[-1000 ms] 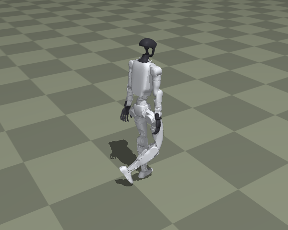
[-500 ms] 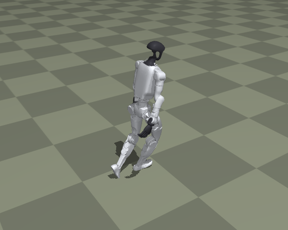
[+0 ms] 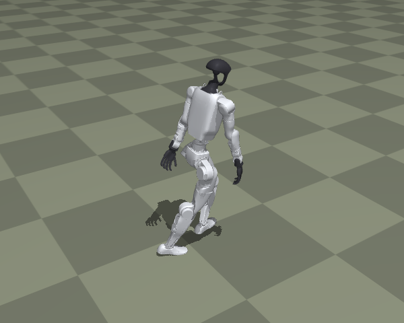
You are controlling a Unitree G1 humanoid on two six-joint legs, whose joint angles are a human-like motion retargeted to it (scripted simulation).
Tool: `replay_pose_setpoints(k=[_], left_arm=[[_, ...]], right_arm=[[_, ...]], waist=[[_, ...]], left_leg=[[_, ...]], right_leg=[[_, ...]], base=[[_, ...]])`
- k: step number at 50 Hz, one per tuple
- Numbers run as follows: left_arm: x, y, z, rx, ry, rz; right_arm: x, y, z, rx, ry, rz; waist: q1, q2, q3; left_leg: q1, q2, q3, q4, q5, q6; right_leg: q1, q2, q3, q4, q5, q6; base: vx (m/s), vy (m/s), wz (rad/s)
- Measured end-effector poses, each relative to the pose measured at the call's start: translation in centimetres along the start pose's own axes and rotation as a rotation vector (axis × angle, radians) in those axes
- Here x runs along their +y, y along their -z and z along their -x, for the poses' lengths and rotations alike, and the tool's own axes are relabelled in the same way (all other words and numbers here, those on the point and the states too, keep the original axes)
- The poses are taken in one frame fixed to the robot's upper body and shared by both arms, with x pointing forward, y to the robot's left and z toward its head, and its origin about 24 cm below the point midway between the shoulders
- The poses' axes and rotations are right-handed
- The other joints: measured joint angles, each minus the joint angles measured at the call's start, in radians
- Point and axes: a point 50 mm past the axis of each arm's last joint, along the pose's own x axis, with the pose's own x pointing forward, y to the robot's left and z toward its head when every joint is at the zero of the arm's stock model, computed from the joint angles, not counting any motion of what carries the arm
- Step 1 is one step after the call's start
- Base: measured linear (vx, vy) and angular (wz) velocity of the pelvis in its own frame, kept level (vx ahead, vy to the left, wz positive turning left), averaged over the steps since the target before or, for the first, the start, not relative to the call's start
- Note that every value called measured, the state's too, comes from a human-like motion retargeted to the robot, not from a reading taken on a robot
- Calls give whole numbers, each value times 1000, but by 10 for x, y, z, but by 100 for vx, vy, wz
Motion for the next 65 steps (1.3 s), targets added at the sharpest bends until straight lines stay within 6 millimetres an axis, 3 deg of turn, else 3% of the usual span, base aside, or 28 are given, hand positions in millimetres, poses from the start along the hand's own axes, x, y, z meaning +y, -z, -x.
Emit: replay_pose_setpoints(k=[3, 6, 8, 10, 15, 19, 22, 24, 27, 28, 30, 35, 38, 40, 42, 44, 47, 51, 54, 56, 58, 60, 65], left_arm=[[9, -13, 4, -35, -58, 2], [20, -41, 11, -145, -138, -9], [27, -60, 18, -218, -188, -54], [39, -80, 29, -271, -255, -144], [76, -128, 68, -364, -447, -365], [95, -158, 99, -503, -541, -377], [104, -173, 117, -606, -592, -337], [106, -178, 124, -649, -610, -306], [105, -176, 121, -656, -595, -270], [105, -171, 117, -639, -582, -260], [97, -165, 107, -606, -531, -259], [73, -133, 70, -496, -425, -210], [60, -112, 52, -410, -358, -209], [56, -99, 43, -361, -327, -213], [52, -86, 36, -319, -305, -201], [48, -74, 30, -282, -285, -176], [40, -57, 21, -235, -247, -131], [27, -36, 11, -174, -183, -73], [12, -22, 3, -118, -128, -51], [3, -13, 0, -83, -93, -48], [-3, -5, -3, -52, -61, -56], [-3, 2, -3, -28, -40, -64], [1, -3, -2, -32, -66, -63]], right_arm=[[18, 32, -2, 111, -37, -5], [37, 81, 1, 273, -34, -42], [50, 117, 7, 389, -25, -45], [62, 151, 17, 503, -29, -40], [97, 208, 46, 718, -172, -109], [121, 229, 63, 810, -287, -214], [133, 235, 70, 838, -350, -266], [137, 237, 71, 838, -371, -284], [140, 236, 72, 828, -384, -282], [141, 235, 72, 822, -390, -271], [135, 233, 68, 802, -390, -258], [109, 203, 43, 663, -341, -231], [89, 177, 27, 538, -286, -231], [77, 159, 19, 458, -252, -226], [64, 143, 13, 400, -223, -213], [50, 128, 8, 356, -189, -200], [30, 103, 3, 295, -132, -202], [12, 72, -1, 206, -90, -194], [4, 56, -2, 145, -73, -150], [3, 49, -2, 114, -62, -109], [6, 47, -2, 105, -66, -61], [14, 47, -2, 111, -89, -1], [48, 78, 0, 212, -119, 40]], waist=[[-21, -2, -2], [-24, 30, 1], [-29, 71, 1], [-45, 112, 1], [-177, 141, 20], [-267, 100, 29], [-313, 62, 35], [-324, 37, 40], [-305, 37, 40], [-282, 51, 26], [-289, 30, 37], [-235, 6, 71], [-185, -12, 106], [-150, 0, 113], [-114, 5, 103], [-69, 23, 94], [-25, 41, 69], [-4, 44, 43], [-27, 36, 20], [-46, 40, 11], [-46, 28, 4], [-29, -11, -1], [-31, 22, -20]], left_leg=[[66, -5, -46, -45, -14, 0], [158, 0, -98, -142, -13, 0], [224, 6, -141, -221, 0, 0], [281, 19, -165, -296, 20, 0], [403, -23, -236, -504, 102, 0], [506, -90, -254, -671, 171, 0], [581, -126, -253, -756, 200, 0], [640, -146, -250, -797, 205, 0], [727, -134, -231, -831, 207, 0], [747, -105, -182, -828, 200, 0], [816, -128, -185, -817, 226, 0], [862, -69, -20, -550, 403, 0], [727, -35, -97, -175, 540, 0], [572, -30, -189, 85, 563, 0], [473, 32, -171, 263, 436, 0], [365, 73, -169, 373, 405, 0], [221, 100, -145, 397, 374, 0], [126, 114, -33, 208, 342, 0], [126, -28, 30, -138, 404, -6], [165, -135, -18, -384, 552, -41], [215, -163, -52, -485, 669, -31], [233, -92, 54, -349, 564, 0], [295, -24, -10, -351, 525, 0]], right_leg=[[3, 1, -62, 81, 149, 14], [-45, 9, -98, 253, 340, 40], [-113, 19, -99, 430, 405, 45], [-211, 19, -92, 624, 329, 60], [-461, -63, -184, 897, 72, -2], [-640, -123, -177, 872, -126, -44], [-732, -115, -130, 760, -231, -65], [-753, -81, -72, 670, -258, -80], [-696, -22, -64, 615, -329, -173], [-638, -38, -151, 604, -370, -188], [-619, 39, 45, 582, -332, -137], [-419, 57, 96, 494, -342, -198], [-286, 62, 142, 371, -302, -227], [-225, 83, 155, 278, -253, -236], [-180, 85, 151, 208, -229, -230], [-144, 102, 147, 148, -200, -227], [-108, 108, 114, 74, -163, -202], [-77, 79, 63, 27, -137, -134], [-64, 15, 15, 1, -110, -57], [-40, -2, -25, -6, -117, -24], [-5, -9, -32, -5, -128, -10], [31, -7, 6, 4, -140, -23], [75, 11, -85, 120, -32, 82]], base=[[61, -19, 13], [69, 4, 0], [64, 18, -3], [52, 12, 24], [46, -4, 85], [41, -13, 55], [42, -22, 27], [44, -24, -4], [64, -29, -62], [70, -28, -87], [75, -33, -26], [66, -24, -62], [53, -42, -53], [33, -30, -15], [32, -7, -13], [29, 9, -29], [34, 19, 10], [24, 32, 38], [33, 68, 78], [38, 36, 53], [51, -13, -29], [74, -45, -79], [68, -11, -57]])
